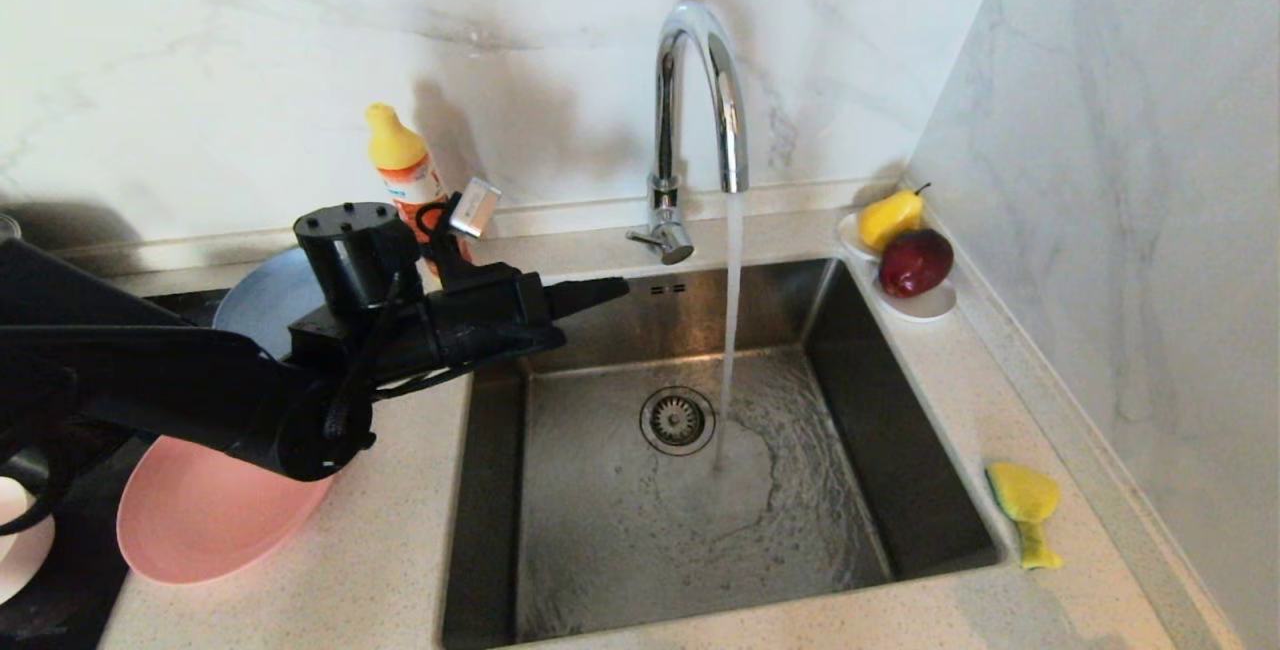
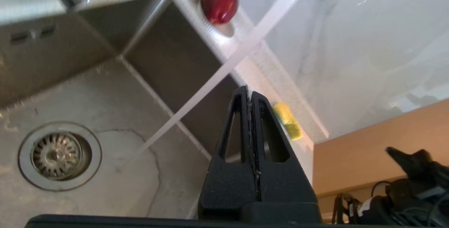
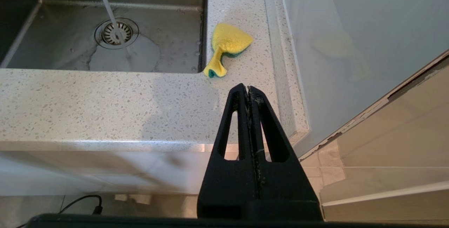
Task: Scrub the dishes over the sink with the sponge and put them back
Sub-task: Turn off the faucet
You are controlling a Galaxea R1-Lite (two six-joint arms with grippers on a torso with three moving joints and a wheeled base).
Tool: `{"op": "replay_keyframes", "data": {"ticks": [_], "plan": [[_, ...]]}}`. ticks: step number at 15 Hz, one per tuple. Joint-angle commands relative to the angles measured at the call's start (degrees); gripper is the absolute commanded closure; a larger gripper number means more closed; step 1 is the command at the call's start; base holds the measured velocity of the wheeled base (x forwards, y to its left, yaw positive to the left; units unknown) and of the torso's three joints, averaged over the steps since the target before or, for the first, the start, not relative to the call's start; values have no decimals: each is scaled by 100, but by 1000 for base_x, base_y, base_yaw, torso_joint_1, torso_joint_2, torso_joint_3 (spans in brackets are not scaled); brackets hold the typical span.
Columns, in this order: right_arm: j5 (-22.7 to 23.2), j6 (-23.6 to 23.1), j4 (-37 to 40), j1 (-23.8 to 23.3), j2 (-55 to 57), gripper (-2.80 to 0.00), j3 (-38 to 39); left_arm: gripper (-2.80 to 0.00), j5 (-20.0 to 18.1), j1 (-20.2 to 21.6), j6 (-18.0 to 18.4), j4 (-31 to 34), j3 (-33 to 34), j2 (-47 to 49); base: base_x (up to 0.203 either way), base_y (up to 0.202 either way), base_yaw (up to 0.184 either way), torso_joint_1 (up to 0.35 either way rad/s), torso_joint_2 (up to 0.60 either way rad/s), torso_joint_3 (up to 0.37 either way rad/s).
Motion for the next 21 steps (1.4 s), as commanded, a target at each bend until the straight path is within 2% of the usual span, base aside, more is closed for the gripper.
{"op": "replay_keyframes", "data": {"ticks": [1, 8, 11, 16, 21], "plan": [[2, -5, 0, 2, 2, 0, 0, 0, -16, -15, -20, -37, -153, 397, 0, 0, 0, 0, 0, 0], [2, -5, 0, 2, -7, 0, 0, 0, 40, -15, -20, -54, -734, 967, 0, 0, 0, 0, 0, 0], [2, -5, 0, 2, -7, 0, 0, 0, 427, -15, -58, -55, -1242, 1280, 0, 0, 0, 0, 0, 0], [2, -5, 0, 2, -6, 0, 0, 0, 603, -10, -695, -39, -2048, 1574, 0, 0, 0, 0, 0, 0], [2, -5, 0, 2, -7, 0, 0, 0, 733, -6, -1039, 21, -2695, 1865, 0, 0, 0, 0, 0, 0]]}}
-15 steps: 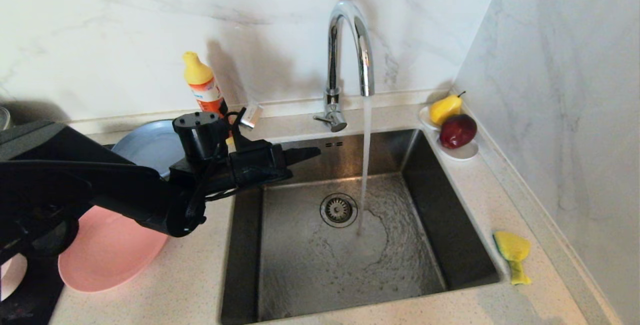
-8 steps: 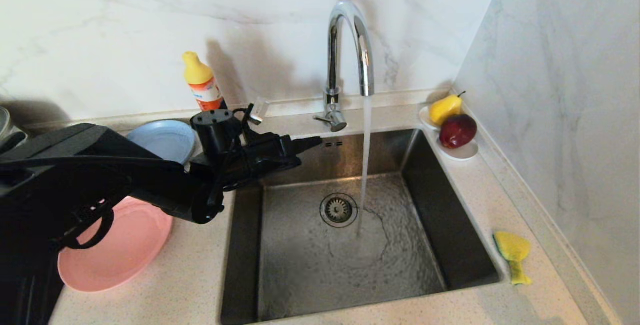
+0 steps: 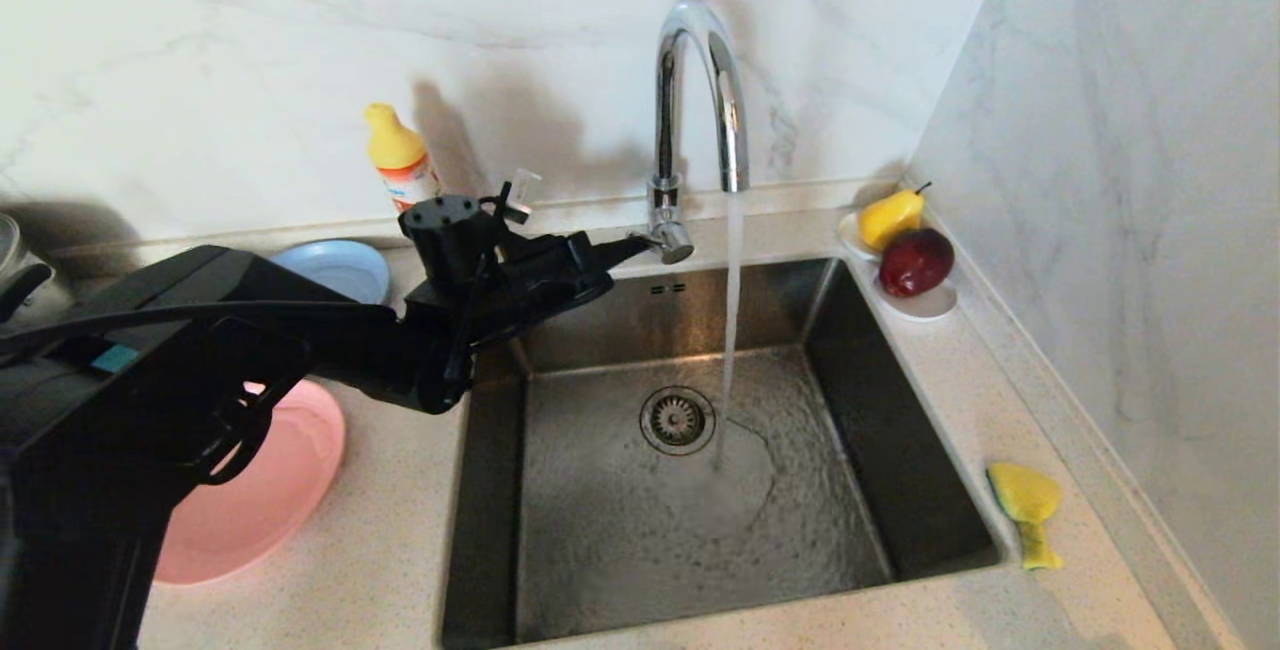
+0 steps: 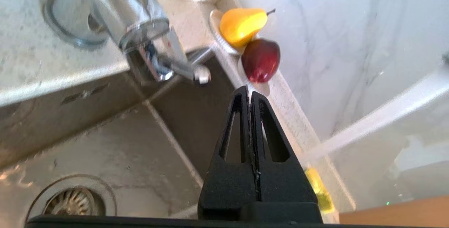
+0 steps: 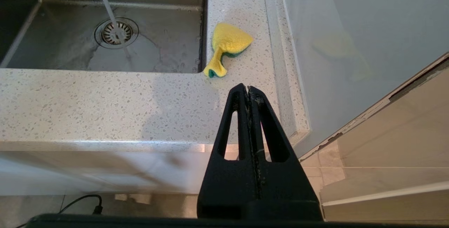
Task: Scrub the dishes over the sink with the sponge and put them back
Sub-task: Turn off the faucet
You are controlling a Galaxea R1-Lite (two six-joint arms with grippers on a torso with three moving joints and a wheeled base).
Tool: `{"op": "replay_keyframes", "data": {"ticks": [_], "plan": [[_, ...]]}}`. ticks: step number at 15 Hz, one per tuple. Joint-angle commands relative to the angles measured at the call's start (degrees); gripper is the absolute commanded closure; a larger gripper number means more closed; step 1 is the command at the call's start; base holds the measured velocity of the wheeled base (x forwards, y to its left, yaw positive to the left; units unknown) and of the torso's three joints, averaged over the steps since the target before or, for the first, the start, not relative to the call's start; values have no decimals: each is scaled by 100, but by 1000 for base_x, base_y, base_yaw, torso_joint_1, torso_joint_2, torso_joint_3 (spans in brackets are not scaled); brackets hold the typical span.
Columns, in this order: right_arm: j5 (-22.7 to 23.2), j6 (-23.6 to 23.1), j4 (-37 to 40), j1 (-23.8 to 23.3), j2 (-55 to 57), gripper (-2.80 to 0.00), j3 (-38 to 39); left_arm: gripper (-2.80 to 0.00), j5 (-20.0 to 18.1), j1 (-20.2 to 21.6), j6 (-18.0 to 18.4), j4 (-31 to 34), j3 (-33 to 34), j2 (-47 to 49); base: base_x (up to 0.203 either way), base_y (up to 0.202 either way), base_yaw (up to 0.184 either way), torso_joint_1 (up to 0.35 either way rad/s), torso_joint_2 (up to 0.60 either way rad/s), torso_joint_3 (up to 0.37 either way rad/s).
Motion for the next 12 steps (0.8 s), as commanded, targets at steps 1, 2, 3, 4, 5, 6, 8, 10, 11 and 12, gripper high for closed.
{"op": "replay_keyframes", "data": {"ticks": [1, 2, 3, 4, 5, 6, 8, 10, 11, 12], "plan": [[3, -4, 0, 2, 0, 0, 0, 0, -3, -2, -170, -20, -265, 195, 0, 0, 0, 0, 0, 0], [3, -4, 0, 2, -2, 0, 0, 0, 11, -9, -189, -18, -325, 254, 0, 0, 0, 0, 0, 0], [3, -4, 0, 2, -8, 0, 0, 0, 12, -10, -190, -10, -375, 294, 0, 0, 0, 0, 0, 0], [3, -4, 0, 2, -8, 0, 0, 0, 12, -10, -190, -9, -411, 318, 0, 0, 0, 0, 0, 0], [3, -4, 0, 2, 1, 0, 0, 0, 21, -10, -190, -9, -411, 340, 0, 0, 0, 0, 0, 0], [3, -4, 0, 2, -6, 0, 0, 0, 28, -10, -190, -9, -411, 359, 0, 0, 0, 0, 0, 0], [3, -4, 0, 2, -8, 0, 0, 0, 180, -10, -190, -4, -508, 407, 0, 0, 0, 0, 0, 0], [3, -4, 0, 2, -8, 0, 0, 0, 371, -7, -190, 162, -737, 463, 0, 0, 0, 0, 0, 0], [3, -4, 0, 2, -8, 0, 0, 0, 416, -3, -190, 265, -879, 488, 0, 0, 0, 0, 0, 0], [3, -4, 0, 2, -1, 0, 0, 0, 445, -1, -190, 342, -986, 504, 0, 0, 0, 0, 0, 0]]}}
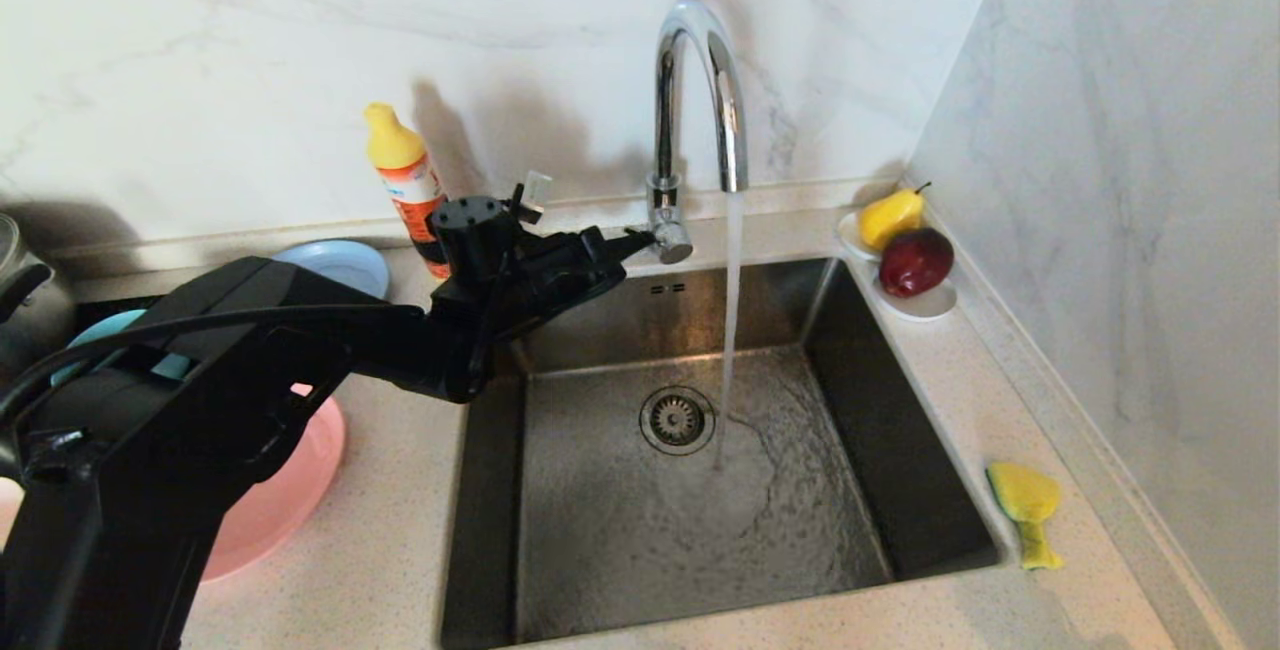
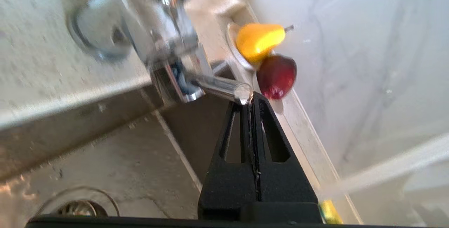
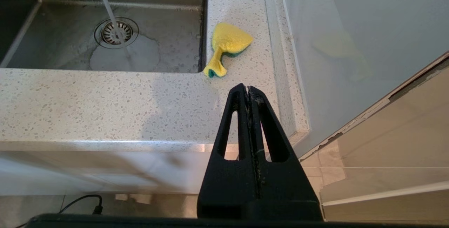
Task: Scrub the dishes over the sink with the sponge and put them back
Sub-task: Turn off the faucet
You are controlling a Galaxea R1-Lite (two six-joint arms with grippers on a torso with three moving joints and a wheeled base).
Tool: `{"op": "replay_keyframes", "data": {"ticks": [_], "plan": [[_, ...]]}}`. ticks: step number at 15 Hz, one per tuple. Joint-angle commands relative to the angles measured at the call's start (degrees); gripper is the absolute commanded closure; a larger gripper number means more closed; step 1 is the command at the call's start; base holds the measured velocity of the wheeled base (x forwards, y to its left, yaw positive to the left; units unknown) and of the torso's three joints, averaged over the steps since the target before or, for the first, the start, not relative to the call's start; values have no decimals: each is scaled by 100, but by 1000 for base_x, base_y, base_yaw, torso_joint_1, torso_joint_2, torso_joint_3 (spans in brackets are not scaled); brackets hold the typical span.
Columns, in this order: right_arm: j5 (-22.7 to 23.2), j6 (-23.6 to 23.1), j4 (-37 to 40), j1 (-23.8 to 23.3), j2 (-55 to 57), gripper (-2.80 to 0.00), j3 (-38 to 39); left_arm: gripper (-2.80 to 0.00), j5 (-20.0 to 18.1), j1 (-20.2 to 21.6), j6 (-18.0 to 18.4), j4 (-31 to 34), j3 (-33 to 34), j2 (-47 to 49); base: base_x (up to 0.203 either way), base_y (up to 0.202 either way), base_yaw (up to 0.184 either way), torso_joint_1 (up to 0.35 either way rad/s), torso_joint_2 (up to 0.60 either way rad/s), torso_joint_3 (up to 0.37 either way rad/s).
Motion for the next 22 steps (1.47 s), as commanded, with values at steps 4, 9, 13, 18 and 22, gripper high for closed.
{"op": "replay_keyframes", "data": {"ticks": [4, 9, 13, 18, 22], "plan": [[3, -5, 0, 2, -4, 0, 0, 0, 165, 22, -23, 100, -344, 134, 0, 0, 0, 0, 0, 0], [3, -5, 0, 2, -8, 0, 0, 0, 293, 70, -114, 140, -221, -117, 0, 0, 0, 0, 0, 0], [3, -5, 0, 2, -2, 0, 0, 0, 252, 69, -255, -354, 1062, -1129, 0, 0, 0, 0, 0, 0], [3, -5, 0, 2, -7, 0, 0, 0, 382, 89, -206, -657, 2854, -2754, 0, 0, 0, 0, 0, 0], [3, -5, 0, 2, -7, 0, 0, 0, 2249, 153, 1359, 764, 3690, -4271, 0, 0, 0, 0, 0, 0]]}}
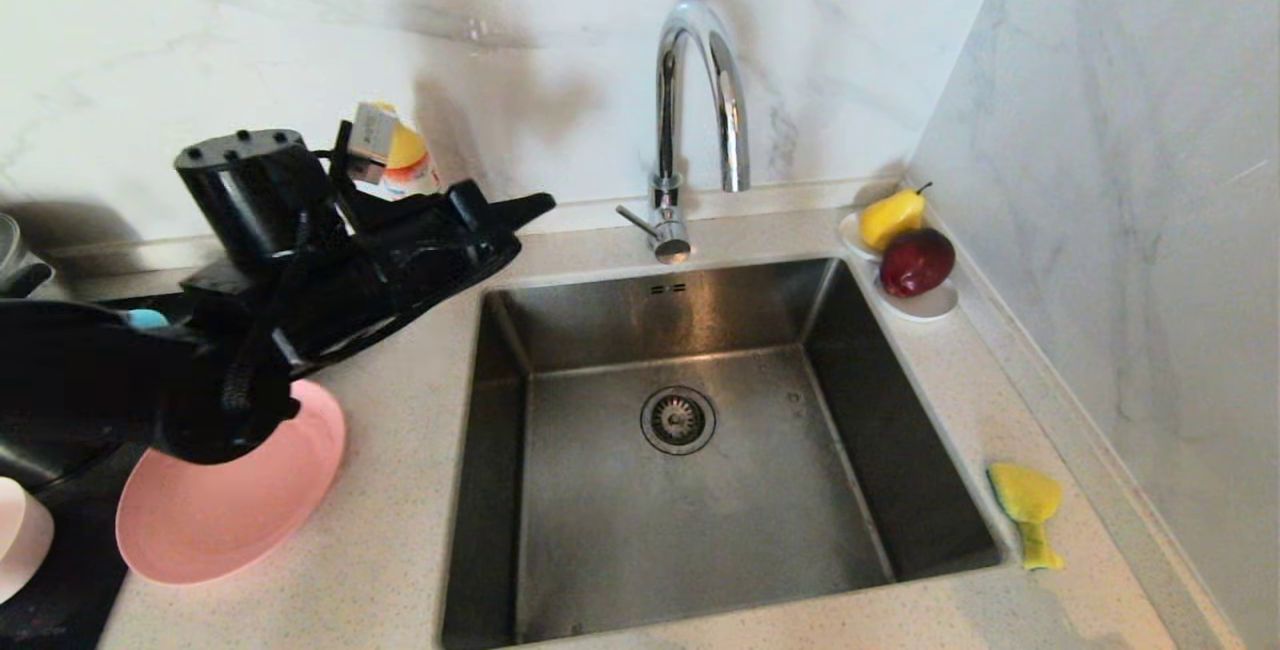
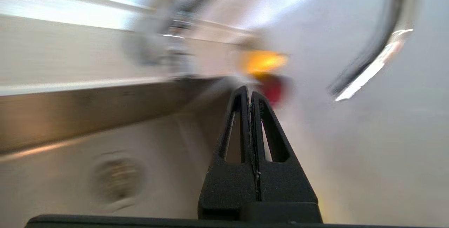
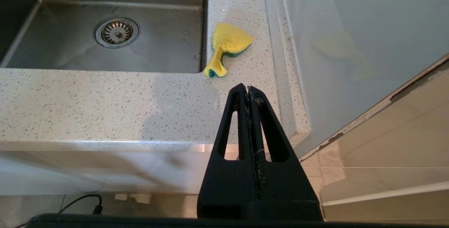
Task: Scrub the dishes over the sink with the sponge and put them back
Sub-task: Turn off the faucet, then place the plate on the plate
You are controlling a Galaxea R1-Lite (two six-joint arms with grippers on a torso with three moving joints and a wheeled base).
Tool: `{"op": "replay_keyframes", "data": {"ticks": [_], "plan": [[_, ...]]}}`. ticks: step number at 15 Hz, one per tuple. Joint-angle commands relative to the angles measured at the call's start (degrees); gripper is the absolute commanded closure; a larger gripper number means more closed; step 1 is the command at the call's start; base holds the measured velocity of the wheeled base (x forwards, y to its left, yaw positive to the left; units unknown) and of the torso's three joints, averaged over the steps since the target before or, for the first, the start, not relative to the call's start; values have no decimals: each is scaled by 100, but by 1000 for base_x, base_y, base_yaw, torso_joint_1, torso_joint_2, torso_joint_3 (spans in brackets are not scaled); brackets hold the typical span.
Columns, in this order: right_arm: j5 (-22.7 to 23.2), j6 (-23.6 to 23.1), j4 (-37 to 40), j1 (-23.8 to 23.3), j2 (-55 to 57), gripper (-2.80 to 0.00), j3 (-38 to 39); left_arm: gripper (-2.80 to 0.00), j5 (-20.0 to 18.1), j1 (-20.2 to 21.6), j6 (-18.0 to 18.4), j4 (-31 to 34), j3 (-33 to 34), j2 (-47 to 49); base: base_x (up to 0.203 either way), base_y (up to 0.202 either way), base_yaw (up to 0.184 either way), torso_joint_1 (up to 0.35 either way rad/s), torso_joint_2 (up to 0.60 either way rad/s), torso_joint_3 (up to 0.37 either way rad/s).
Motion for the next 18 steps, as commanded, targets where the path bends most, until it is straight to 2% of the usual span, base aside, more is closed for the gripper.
{"op": "replay_keyframes", "data": {"ticks": [1, 2, 3, 5, 8, 9, 10, 12, 13, 16, 17, 18], "plan": [[2, -6, 2, 2, -8, 0, 0, 0, 1879, 3, 1070, 628, 386, -1131, 0, 0, 0, 0, 0, 0], [2, -6, 2, 2, -2, 0, 0, 0, 2711, -11, 1351, 777, 436, -1482, 0, 0, 0, 0, 0, 0], [2, -6, 2, 2, -7, 0, 0, 0, 3290, -17, 1585, 987, 452, -1871, 0, 0, 0, 0, 0, 0], [2, -6, 2, 2, -1, 0, 0, 0, 4172, -12, 2103, 1537, 422, -2726, 0, 0, 0, 0, 0, 0], [2, -6, 2, 2, -10, 0, 0, 0, 5313, 6, 3348, 2736, 73, -4012, 0, 0, 0, 0, 0, 0], [2, -6, 2, 2, -1, 0, 0, 0, 5513, 75, 3721, 3284, -43, -4219, 0, 0, 0, 0, 0, 0], [2, -7, 2, 2, -10, 0, 0, 0, 5646, 349, 3966, 3556, -82, -4282, 0, 0, 0, 0, 0, 0], [2, -6, 2, 2, -10, 0, 0, 0, 5797, 870, 4397, 3726, -127, -4221, 0, 0, 0, 0, 0, 0], [2, -6, 2, 2, -10, 0, 0, 0, 5812, 1040, 4468, 3756, -200, -4125, 0, 0, 0, 0, 0, 0], [2, -6, 2, 2, -10, 0, 0, 0, 5731, 1429, 4434, 4198, -567, -3566, 0, 0, 0, 0, 0, 0], [2, -6, 2, 2, -10, 0, 0, 0, 5630, 1601, 4312, 4536, -727, -3334, 0, 0, 0, 0, 0, 0], [2, -6, 2, 2, -1, 0, 0, 0, 5350, 1821, 4049, 5039, -952, -3054, 0, 0, 0, 0, 0, 0]]}}
